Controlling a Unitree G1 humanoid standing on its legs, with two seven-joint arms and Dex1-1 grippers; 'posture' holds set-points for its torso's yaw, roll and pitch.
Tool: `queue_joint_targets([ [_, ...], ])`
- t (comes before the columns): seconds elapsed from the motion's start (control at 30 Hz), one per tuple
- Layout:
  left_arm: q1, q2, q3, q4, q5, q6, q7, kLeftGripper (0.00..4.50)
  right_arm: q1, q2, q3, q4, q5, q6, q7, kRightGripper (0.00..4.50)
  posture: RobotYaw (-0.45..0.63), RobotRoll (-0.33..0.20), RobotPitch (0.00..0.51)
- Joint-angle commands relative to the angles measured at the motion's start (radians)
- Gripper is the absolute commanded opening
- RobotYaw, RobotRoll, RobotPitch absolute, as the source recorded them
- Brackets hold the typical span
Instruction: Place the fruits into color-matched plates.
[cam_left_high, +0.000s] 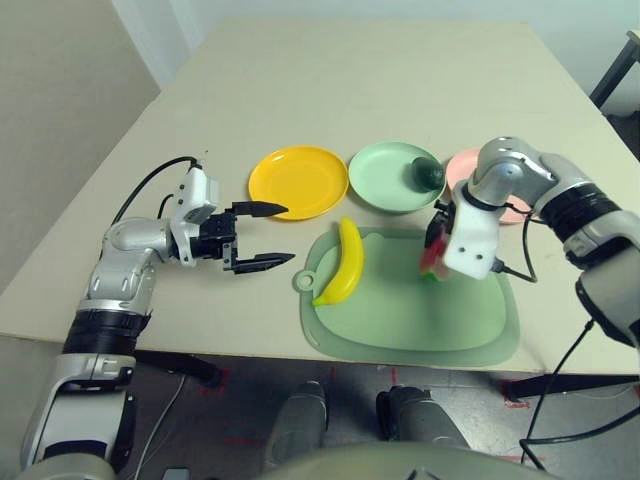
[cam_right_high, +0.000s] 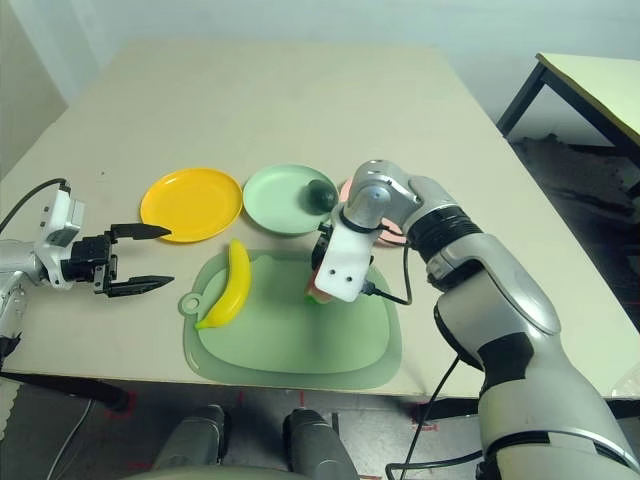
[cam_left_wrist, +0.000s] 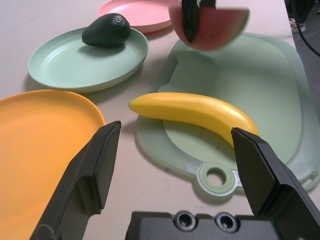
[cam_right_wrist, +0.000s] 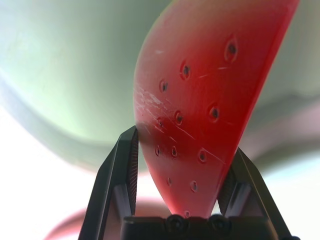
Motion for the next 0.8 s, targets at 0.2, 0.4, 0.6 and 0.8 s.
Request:
queue_joint_targets([
  [0.2, -0.028, -0.021, -0.02, 0.032, 0.023, -0.015, -0.014, 4.5, -0.156, -0.012, 0.019, 0.295, -0.298, 0.05, -0.307, 2.1, 0.04, 0.0, 0.08],
  [0.4, -0.023, -0.03, -0.012, 0.017, 0.022, -0.017, -0.02, 4.5, -0.166, 0.002, 0.138, 0.465, -0.567, 0.212, -0.659, 2.1, 0.05, 0.0, 0.083],
  [0.6, 0.013, -0.018, 0.001, -0.033, 0.011, 0.002, -0.013, 4.5, -0.128, 0.016, 0.178, 0.538, -0.682, 0.38, -0.877, 2.1, 0.07, 0.0, 0.092],
  [0.8, 0.043, -0.005, 0.011, -0.073, 0.004, 0.025, -0.003, 4.5, -0.111, 0.024, 0.144, 0.552, -0.693, 0.425, -0.957, 2.86, 0.08, 0.0, 0.098],
])
